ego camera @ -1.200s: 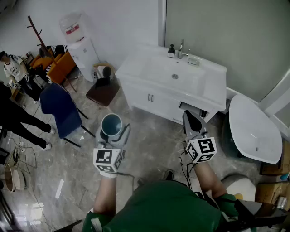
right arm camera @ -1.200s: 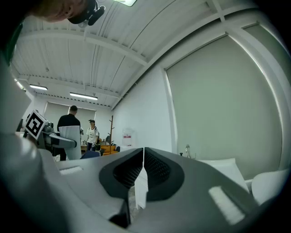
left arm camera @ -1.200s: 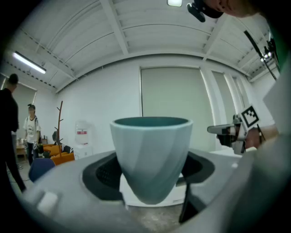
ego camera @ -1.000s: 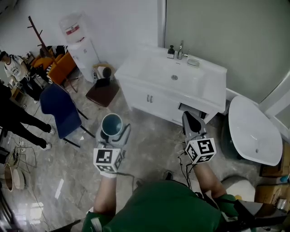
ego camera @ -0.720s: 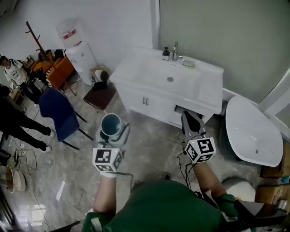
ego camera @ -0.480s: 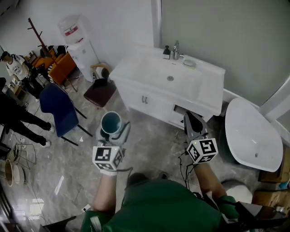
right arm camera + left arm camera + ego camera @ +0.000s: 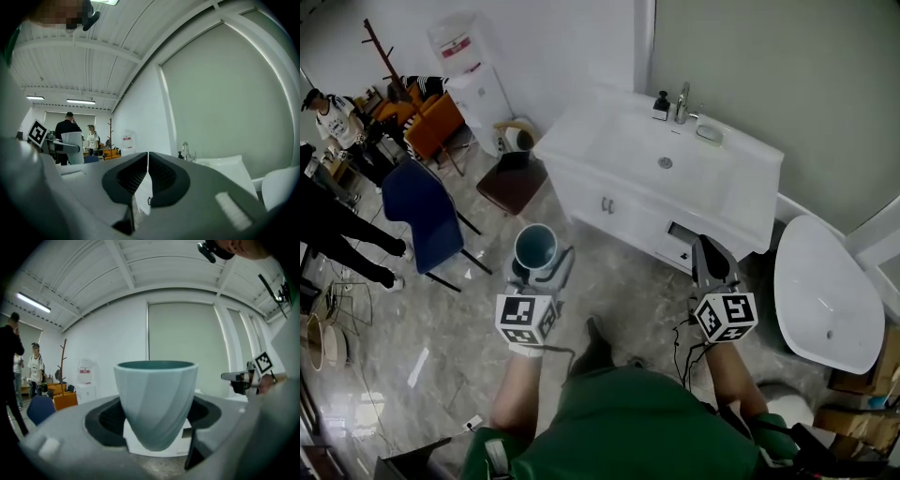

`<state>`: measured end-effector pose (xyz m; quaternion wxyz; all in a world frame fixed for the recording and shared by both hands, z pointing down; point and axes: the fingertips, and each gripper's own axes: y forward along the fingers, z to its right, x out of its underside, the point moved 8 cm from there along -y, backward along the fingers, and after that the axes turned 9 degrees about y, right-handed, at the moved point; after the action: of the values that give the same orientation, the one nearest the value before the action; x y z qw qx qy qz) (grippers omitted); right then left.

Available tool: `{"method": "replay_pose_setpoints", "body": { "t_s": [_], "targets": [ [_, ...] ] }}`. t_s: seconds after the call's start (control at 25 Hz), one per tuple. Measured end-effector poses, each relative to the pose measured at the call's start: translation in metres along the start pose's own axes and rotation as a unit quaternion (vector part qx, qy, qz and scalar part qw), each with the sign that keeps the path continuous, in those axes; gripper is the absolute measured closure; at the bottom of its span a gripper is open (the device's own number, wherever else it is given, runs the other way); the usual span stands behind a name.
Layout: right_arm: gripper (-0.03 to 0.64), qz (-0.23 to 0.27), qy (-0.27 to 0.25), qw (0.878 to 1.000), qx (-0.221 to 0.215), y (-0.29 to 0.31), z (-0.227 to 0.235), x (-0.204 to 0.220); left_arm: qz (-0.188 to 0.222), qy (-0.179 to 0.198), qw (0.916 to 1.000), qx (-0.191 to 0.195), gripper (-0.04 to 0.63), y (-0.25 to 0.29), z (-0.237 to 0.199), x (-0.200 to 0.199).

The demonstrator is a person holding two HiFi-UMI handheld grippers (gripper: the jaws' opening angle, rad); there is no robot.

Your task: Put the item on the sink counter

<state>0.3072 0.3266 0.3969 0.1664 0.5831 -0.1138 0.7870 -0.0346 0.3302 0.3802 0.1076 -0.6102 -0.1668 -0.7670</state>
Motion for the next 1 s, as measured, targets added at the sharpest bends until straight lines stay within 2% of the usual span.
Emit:
{"method": "replay_pose_setpoints", "body": {
  "t_s": [0.28, 0.68, 1.0],
  "targets": [
    [0.609, -0.011, -0.013, 1.0, 0.018, 0.078, -0.009, -0.006, 0.01, -0.007, 0.9999, 0.006, 0.227, 0.061, -0.07, 0.007],
    [0.609, -0.018, -0.031, 0.999, 0.025, 0.198, -0.049, -0.005, 0.015, -0.016, 0.9993, 0.032, 0.227, 0.137, -0.177, 0.026],
    [0.609, -0.041, -0.033, 0.998, 0.018, 0.272, -0.055, 0.012, -0.002, -0.022, 0.9992, 0.032, 0.227, 0.185, -0.225, 0.053]
  ]
}}
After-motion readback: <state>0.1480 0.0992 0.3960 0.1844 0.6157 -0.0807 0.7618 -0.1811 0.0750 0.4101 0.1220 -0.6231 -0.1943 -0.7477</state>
